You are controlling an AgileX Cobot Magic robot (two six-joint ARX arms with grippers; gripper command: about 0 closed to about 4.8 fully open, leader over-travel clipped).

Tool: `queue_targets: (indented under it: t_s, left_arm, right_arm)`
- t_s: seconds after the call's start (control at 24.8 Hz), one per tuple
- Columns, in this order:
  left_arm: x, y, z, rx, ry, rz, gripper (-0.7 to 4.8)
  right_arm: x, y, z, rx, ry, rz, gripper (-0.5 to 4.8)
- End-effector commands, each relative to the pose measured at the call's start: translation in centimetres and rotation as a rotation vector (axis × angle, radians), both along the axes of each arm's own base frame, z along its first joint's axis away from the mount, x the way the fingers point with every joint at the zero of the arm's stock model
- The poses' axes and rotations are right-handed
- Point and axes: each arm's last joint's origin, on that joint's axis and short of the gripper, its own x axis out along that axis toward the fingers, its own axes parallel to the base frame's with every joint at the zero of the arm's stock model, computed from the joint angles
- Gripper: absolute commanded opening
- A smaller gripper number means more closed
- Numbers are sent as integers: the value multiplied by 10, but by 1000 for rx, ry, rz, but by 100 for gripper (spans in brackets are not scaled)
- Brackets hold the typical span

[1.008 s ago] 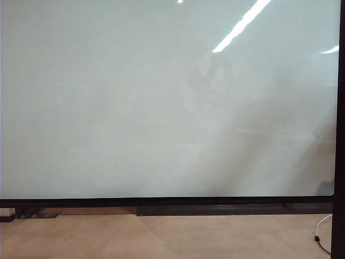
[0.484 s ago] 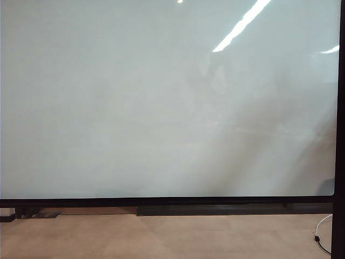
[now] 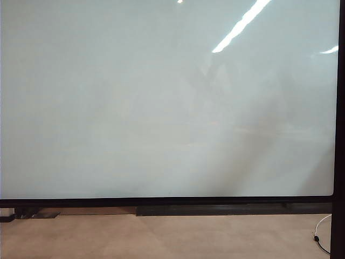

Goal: Pick up the pen on the shelf to the right of the whiteboard and draw a triangle.

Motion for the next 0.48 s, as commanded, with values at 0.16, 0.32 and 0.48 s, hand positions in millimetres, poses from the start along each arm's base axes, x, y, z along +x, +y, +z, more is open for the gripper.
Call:
queue_targets:
  t_s: [0.16,0.32,0.48]
  left_arm:
    - [0,0,1,0,0,-4,-5]
    - [0,0,1,0,0,-4,-5]
    - [0,0,1,0,0,-4,-5]
  right_arm:
    - [-24,6,40,-48,-70,-121,-6]
    - [-53,22,62,-20,-83,-250,-6]
    - [-93,53,80,34,-79,-323,-6]
